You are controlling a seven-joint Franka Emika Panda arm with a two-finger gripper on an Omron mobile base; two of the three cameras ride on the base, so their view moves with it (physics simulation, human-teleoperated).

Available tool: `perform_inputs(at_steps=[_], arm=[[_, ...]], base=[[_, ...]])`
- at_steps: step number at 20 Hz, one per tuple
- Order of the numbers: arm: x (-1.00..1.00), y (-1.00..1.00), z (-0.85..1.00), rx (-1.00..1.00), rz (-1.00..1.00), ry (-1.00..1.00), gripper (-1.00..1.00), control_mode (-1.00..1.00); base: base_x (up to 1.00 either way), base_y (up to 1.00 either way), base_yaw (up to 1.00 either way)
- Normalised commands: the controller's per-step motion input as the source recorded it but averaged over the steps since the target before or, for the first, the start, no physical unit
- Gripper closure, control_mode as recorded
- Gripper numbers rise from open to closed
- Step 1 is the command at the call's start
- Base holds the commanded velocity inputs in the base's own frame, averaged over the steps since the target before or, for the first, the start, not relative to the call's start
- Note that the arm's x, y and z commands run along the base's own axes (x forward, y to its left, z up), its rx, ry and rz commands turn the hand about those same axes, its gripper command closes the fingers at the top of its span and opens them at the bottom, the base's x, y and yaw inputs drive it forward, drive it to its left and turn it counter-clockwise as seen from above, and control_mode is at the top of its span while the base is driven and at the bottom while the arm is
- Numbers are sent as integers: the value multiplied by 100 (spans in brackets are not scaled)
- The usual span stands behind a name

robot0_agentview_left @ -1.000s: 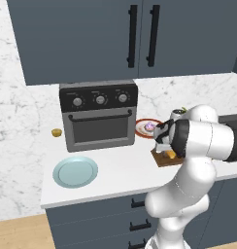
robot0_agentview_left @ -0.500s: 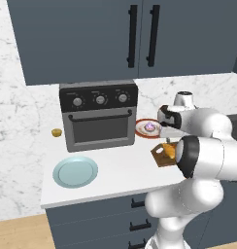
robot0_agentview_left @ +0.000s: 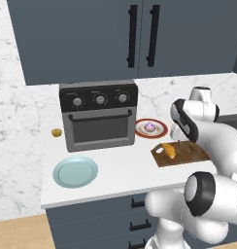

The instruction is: From the different types of pastries on the counter, select a croissant and place it on the cutting board. Then retrieve a jar of jam from the cabinet and place it alongside the croissant on the cutting board.

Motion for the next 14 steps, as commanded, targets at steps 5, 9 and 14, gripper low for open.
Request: perform_inputs(at_steps=[5, 9, 14], arm=[[-31, 10, -9, 0, 5, 0, -100, -100], [0, 25, -17, 0, 1, 0, -100, -100], [0, 3, -6, 0, 0, 0, -100, 100]], base=[[0, 0, 0], [0, 0, 0], [-3, 1, 0]])
